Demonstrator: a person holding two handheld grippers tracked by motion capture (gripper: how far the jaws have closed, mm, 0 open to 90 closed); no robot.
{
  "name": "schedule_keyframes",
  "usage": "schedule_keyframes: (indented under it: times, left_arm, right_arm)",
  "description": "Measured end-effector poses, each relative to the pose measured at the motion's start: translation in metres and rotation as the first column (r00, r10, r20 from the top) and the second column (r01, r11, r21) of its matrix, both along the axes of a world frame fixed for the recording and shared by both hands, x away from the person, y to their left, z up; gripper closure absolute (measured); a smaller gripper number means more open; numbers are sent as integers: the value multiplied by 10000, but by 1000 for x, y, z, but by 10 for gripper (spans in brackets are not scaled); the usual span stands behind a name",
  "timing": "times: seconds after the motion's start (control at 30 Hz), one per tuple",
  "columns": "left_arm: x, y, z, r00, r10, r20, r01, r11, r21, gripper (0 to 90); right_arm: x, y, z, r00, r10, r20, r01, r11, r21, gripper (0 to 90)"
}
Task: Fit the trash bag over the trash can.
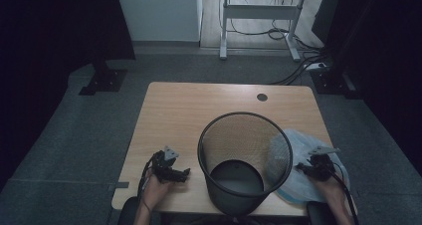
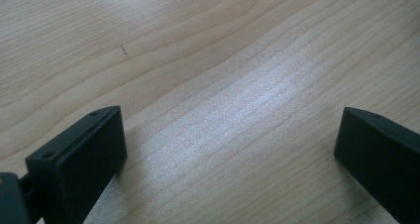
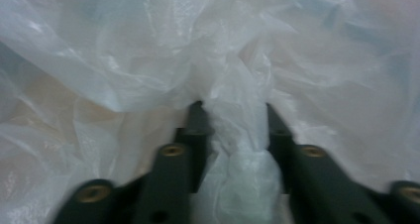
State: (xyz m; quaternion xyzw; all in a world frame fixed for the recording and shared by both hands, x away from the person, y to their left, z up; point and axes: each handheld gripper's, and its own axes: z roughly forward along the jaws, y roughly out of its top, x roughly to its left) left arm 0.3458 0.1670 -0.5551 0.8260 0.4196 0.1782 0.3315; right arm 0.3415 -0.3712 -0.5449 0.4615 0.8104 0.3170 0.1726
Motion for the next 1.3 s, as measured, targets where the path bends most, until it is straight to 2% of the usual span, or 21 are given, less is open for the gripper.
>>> schedule_keyframes:
  times: [0.07,0.17,0.33,0.4,0.6,0.83,1.1,1.2,1.23,1.3]
  left_arm:
    - [0,0,0,10000,22,0,-22,10000,5,0]
    - [0,0,0,10000,45,0,-45,10000,8,0]
    - [0,0,0,10000,52,1,-52,10000,5,0]
    - [0,0,0,10000,56,1,-56,10000,4,0]
    - [-1,-1,0,10000,86,7,-86,10000,6,0]
    - [-1,-1,0,10000,96,15,-96,10000,11,0]
    - [-1,-1,0,10000,98,16,-98,10000,13,0]
    - [-1,-1,0,9999,99,16,-99,10000,9,0]
    - [-1,-1,0,9999,100,16,-100,9999,9,0]
    - [-1,-1,0,9999,100,15,-100,9999,9,0]
  right_arm:
    - [-3,2,0,10000,24,31,-24,10000,-85,830]
    - [-6,6,2,10000,-42,-22,42,9994,-351,849]
    - [-9,-2,10,10000,-75,42,73,9989,456,849]
    - [-11,-3,13,9999,-38,131,30,9983,578,849]
    - [-18,-11,42,9983,92,580,-165,9918,1271,849]
    - [-24,-14,65,9946,169,1023,-318,9887,1462,849]
    - [-28,-15,91,9907,354,1312,-563,9855,1599,848]
    - [-29,-15,96,9901,379,1349,-595,9853,1600,849]
    - [-30,-17,113,9867,477,1556,-730,9842,1612,848]
    - [-32,-18,122,9849,510,1653,-787,9830,1659,849]
